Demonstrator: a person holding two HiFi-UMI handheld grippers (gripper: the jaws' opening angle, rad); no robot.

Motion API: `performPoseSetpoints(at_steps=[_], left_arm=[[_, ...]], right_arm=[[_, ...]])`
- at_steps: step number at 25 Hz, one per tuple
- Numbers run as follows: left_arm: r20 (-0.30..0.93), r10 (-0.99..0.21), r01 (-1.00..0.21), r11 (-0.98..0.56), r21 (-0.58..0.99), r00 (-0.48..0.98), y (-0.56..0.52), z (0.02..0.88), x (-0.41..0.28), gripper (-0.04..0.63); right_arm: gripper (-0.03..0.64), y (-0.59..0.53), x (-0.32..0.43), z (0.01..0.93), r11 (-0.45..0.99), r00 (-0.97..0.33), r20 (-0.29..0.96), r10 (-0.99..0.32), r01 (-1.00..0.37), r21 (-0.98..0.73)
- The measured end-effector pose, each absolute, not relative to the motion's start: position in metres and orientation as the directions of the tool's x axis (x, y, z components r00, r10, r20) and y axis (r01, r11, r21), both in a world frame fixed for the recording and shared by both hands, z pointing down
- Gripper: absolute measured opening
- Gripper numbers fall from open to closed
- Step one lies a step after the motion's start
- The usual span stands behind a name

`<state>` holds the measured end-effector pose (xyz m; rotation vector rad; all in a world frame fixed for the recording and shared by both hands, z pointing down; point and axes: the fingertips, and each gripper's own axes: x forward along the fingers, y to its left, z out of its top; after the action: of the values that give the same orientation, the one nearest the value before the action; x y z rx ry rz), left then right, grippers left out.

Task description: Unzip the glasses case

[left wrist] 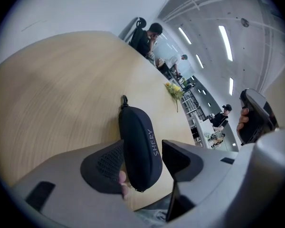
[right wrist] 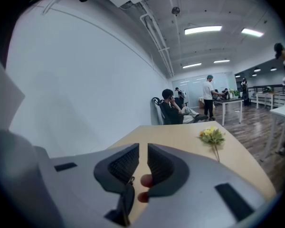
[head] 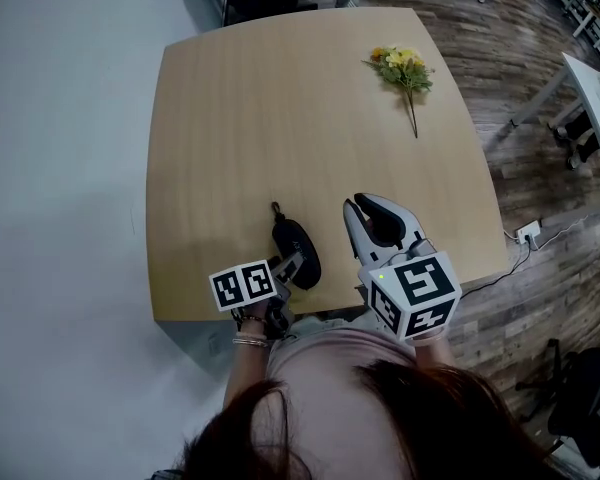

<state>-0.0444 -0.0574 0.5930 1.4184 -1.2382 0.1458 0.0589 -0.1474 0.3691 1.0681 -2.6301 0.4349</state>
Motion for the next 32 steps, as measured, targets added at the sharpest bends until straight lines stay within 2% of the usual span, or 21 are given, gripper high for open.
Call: performPoseSetpoints(at_steps=[14, 32], left_arm=[[0.727, -0.471, -0.706, 0.264, 0.657, 0.500, -0.068, 0.617, -0.028, 0.295], [0.784, -0.270, -0.759, 0.215, 0.615, 0.559, -0.082, 0.629, 0.001, 0.296]], right_arm=[[0.048, -0.170, 0.065, 0.373, 0.652, -0.671, 0.355, -0.651, -0.734, -0.190], [0.048, -0.188, 0.077, 0.378, 0.600, -0.634, 0.343, -0.693, -0.771, -0.212]])
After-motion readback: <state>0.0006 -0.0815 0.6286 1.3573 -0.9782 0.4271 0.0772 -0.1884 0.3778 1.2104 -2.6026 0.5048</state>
